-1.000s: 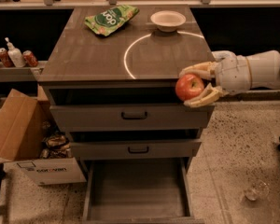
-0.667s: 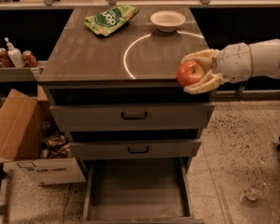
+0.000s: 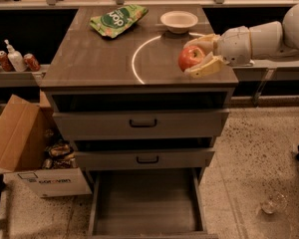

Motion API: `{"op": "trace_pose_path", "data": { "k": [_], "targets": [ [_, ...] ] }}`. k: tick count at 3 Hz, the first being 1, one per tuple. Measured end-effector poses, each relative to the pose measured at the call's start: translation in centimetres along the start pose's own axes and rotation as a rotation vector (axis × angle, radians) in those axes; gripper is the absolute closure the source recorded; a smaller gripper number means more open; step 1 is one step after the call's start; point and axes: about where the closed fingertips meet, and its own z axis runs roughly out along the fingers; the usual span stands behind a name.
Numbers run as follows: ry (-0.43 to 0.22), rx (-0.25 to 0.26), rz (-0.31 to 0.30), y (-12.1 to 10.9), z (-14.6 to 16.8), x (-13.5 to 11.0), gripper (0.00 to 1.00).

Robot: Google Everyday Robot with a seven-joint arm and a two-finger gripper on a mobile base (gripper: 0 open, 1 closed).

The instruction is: Pick apple from bottom drawer and place on counter

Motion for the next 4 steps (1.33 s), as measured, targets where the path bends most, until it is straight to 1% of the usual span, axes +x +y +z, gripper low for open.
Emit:
{"op": "trace_pose_path", "data": {
  "k": [1, 2, 3, 4],
  "targets": [
    [0.053, -0.039, 0.041, -2.1, 1.9, 0.2, 1.0],
    [0.114, -0.082, 0.076, -3.5, 4.0, 0.6, 1.0],
    [0.165, -0.111, 0.108, -4.6, 6.1, 1.2, 1.0],
    [0.212, -0.137, 0.133, -5.3, 7.9, 2.0, 0.81]
  ]
}}
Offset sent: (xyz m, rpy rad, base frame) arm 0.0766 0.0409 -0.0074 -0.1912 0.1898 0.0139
